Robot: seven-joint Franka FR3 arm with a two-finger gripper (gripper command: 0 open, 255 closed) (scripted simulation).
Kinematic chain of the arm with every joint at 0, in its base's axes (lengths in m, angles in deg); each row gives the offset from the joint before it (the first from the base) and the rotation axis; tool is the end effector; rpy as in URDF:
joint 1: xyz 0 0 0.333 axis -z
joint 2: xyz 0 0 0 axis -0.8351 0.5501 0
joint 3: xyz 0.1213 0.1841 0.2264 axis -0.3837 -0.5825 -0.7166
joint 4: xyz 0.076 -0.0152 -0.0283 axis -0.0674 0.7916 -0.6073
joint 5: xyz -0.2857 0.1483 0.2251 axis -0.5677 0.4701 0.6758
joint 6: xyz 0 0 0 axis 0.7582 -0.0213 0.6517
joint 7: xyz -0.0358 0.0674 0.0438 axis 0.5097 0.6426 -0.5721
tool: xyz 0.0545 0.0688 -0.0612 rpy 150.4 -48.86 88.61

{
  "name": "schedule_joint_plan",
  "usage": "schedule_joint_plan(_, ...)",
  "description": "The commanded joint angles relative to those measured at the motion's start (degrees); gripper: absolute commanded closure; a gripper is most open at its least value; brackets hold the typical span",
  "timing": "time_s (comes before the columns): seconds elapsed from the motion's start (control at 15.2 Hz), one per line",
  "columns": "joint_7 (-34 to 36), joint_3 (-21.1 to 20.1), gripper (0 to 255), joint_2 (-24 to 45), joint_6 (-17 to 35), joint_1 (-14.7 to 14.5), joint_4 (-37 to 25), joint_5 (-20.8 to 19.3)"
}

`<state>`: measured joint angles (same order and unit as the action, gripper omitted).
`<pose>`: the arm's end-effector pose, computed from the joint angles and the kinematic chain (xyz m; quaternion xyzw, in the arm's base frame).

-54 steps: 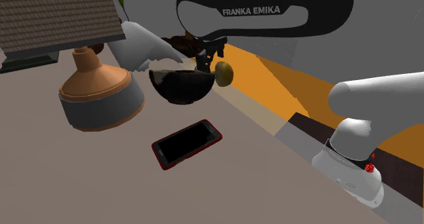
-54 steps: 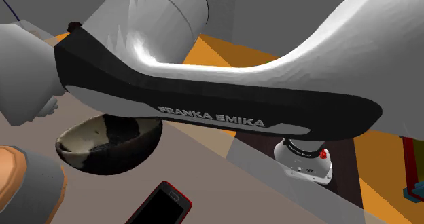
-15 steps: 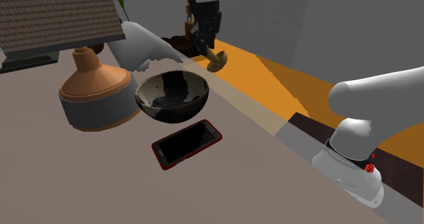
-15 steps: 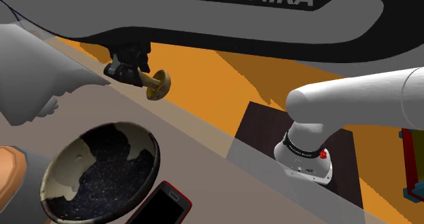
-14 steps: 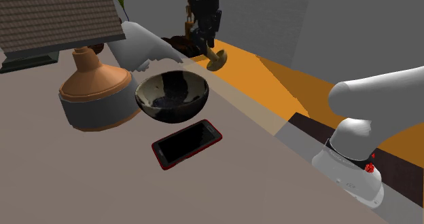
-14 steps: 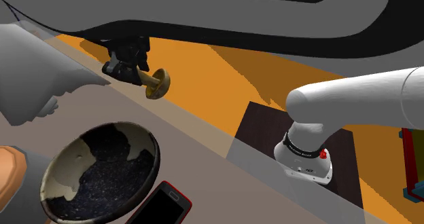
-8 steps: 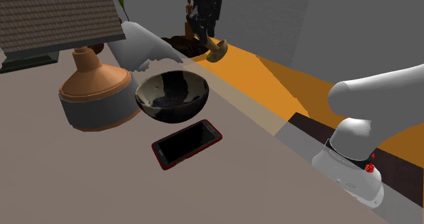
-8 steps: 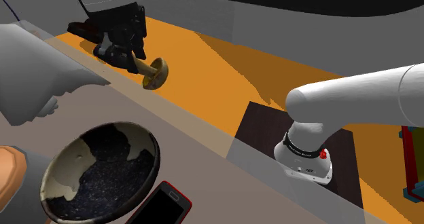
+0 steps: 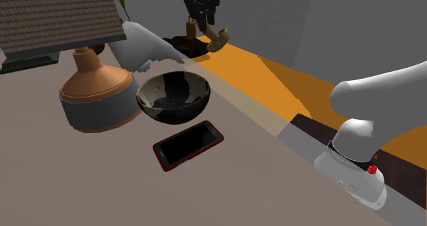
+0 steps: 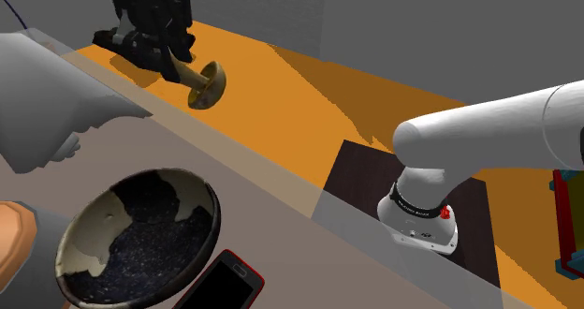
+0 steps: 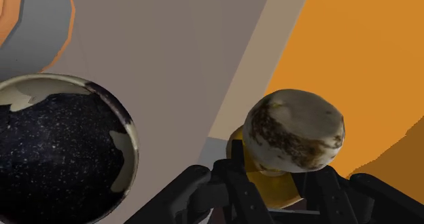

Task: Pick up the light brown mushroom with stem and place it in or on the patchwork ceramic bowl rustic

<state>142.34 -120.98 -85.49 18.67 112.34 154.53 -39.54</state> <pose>0.4164 0.2640 0.6626 -0.1135 0.9832 -0.1155 0.0840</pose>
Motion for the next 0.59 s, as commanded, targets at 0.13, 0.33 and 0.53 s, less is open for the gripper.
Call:
schedule_joint_plan(0.13,1.19,-2.91,255,-4.69,-4.45,4.56,-5.10,5.66)
schedule_joint_plan(0.33,1.19,-3.43,255,-10.74,-9.84,9.82,-10.55,12.89)
schedule_joint_plan(0.53,1.19,-1.38,255,-17.75,-16.79,15.95,-17.18,22.02)
